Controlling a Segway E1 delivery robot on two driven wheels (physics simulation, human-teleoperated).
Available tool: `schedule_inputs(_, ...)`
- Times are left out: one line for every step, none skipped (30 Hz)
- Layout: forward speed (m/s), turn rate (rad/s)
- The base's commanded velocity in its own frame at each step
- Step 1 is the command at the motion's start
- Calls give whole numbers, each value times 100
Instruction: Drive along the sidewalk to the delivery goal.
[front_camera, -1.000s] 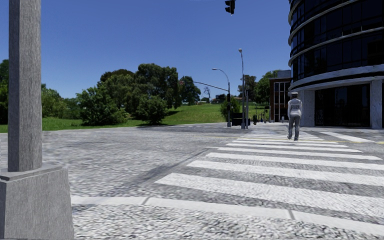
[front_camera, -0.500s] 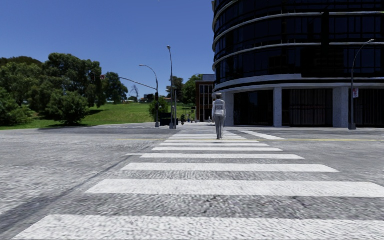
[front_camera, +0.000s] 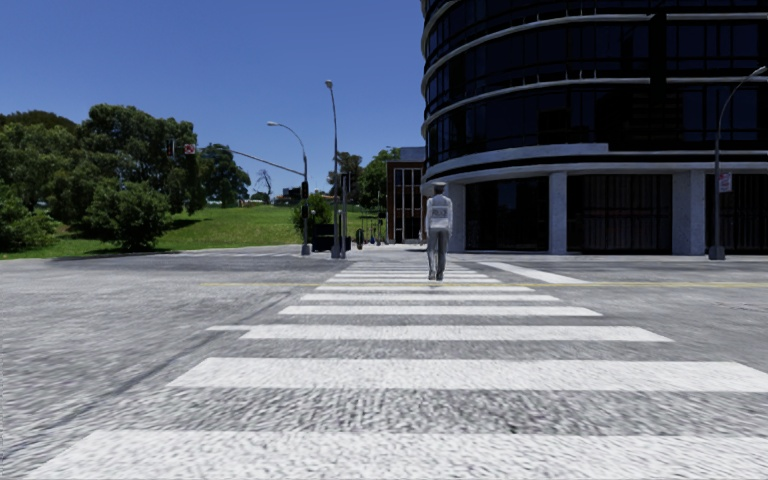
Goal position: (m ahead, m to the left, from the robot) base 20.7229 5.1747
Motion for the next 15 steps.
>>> schedule_inputs(153, 0)
schedule_inputs(153, 0)
schedule_inputs(153, 0)
schedule_inputs(153, 0)
schedule_inputs(153, 0)
schedule_inputs(153, 0)
schedule_inputs(153, 0)
schedule_inputs(153, 0)
schedule_inputs(153, 0)
schedule_inputs(153, 0)
schedule_inputs(153, 0)
schedule_inputs(153, 0)
schedule_inputs(153, 0)
schedule_inputs(153, 0)
schedule_inputs(153, 0)
